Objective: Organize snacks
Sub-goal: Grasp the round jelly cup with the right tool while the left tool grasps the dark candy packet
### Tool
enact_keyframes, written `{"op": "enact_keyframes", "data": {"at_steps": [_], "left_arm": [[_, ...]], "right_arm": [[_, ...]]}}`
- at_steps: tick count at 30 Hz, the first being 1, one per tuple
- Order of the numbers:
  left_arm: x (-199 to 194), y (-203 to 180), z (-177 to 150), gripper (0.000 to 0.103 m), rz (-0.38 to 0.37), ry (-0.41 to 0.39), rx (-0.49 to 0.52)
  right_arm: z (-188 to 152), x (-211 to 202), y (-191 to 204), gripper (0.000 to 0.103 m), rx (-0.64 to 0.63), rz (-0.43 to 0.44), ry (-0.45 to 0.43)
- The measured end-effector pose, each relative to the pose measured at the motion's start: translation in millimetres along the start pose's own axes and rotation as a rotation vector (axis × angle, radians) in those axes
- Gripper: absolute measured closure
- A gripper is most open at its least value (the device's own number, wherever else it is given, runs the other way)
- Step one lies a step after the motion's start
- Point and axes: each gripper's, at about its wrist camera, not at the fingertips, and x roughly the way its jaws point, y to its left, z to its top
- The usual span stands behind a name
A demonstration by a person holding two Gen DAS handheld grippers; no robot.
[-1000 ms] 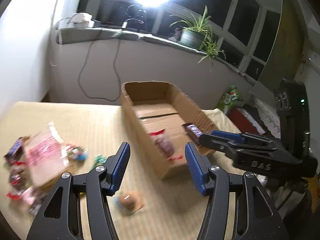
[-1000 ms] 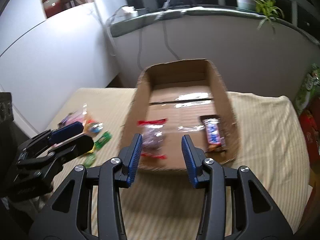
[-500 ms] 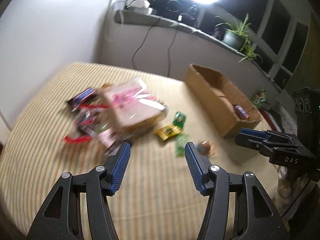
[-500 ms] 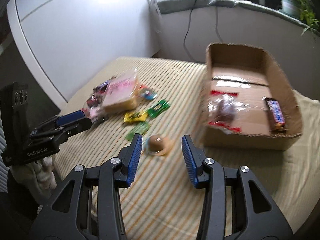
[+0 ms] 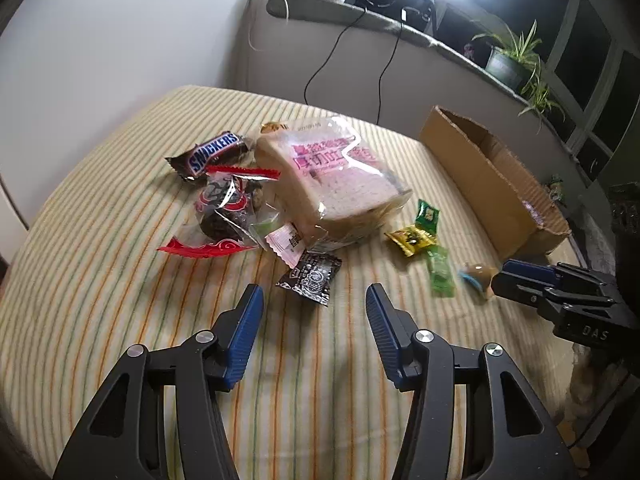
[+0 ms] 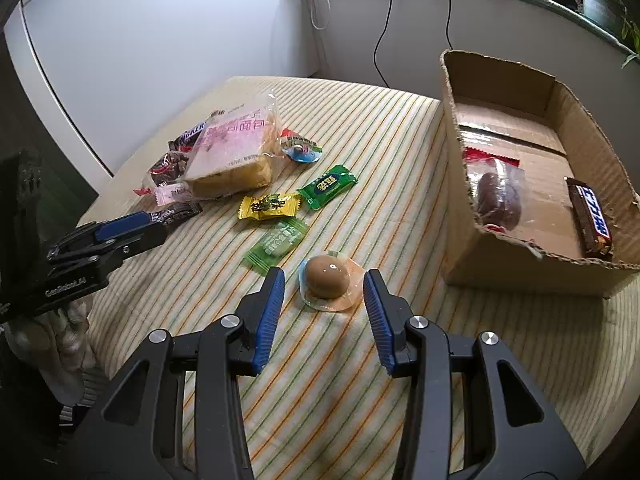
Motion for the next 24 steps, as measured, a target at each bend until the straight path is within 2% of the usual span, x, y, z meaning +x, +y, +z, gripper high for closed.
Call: {"op": "enact_keyframes", "data": {"at_steps": [7, 9, 14, 17, 24], "left_arm": [[12, -5, 10, 0.052, 0.027, 0.014, 0.042], [17, -5, 13, 0.062, 0.042, 0.017, 0.055], [20, -11, 12, 0.078, 0.055, 0.027, 0.112], [20, -12, 10, 0.078, 0.055, 0.03, 0.127], [16, -15, 8, 0.078, 0.033, 0.032, 0.114]], "right_arm": [[3, 13, 1, 0.06, -0.017, -0.015, 0.016], [4, 16, 1, 0.06, -0.016, -0.021, 0.02], [4, 23, 2, 0.06, -0.031, -0.032, 0.036], [2, 25, 3, 0.06, -0.048, -0.044, 0.041], [3, 26, 5, 0.075, -0.074, -0.065, 0.037]]}}
